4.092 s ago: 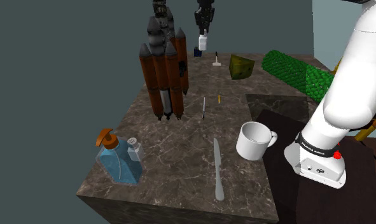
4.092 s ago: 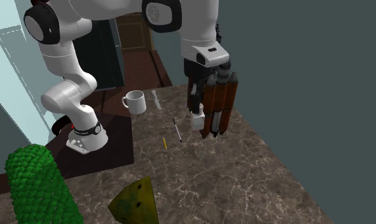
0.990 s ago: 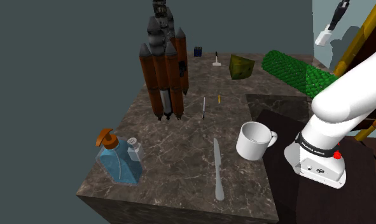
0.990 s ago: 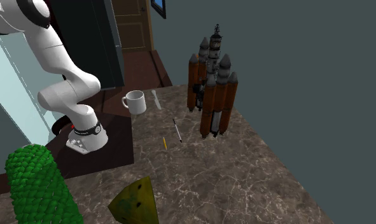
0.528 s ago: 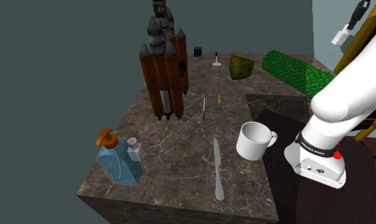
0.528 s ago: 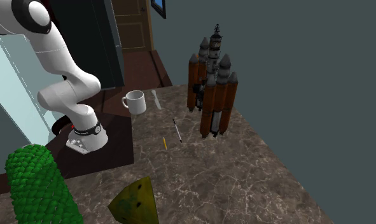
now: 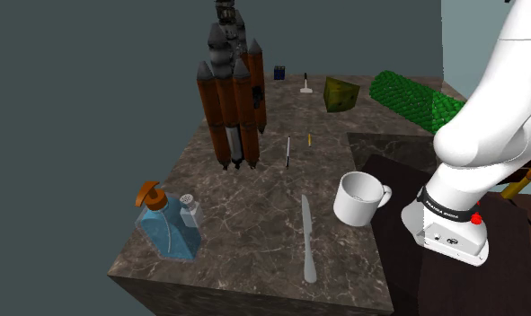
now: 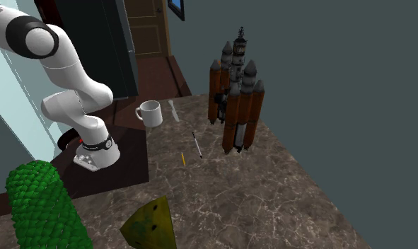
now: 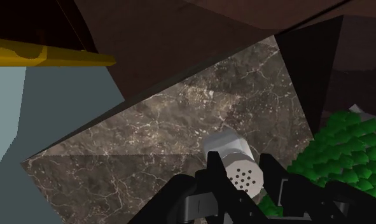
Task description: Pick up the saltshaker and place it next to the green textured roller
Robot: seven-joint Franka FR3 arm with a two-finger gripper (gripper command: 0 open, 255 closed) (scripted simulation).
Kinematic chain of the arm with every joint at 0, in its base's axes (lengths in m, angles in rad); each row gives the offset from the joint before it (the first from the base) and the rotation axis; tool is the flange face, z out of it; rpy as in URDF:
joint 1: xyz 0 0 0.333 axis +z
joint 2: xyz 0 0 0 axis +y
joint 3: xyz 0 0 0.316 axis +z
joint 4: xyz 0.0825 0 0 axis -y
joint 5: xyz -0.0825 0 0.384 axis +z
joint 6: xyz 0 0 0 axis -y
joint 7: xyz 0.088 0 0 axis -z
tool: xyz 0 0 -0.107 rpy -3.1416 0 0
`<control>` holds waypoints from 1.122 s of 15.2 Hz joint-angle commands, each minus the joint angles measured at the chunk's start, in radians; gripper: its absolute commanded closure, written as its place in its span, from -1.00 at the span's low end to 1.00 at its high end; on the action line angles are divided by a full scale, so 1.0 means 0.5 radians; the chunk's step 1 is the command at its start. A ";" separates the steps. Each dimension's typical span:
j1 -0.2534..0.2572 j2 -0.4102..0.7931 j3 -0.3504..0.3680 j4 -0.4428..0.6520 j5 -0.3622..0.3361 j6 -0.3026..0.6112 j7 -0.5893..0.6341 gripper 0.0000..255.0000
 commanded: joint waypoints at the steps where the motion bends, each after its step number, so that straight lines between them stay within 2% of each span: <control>1: -0.016 0.022 0.004 -0.037 0.021 0.049 -0.025 1.00; 17: 0.032 0.031 0.026 -0.465 0.045 0.475 -0.053 1.00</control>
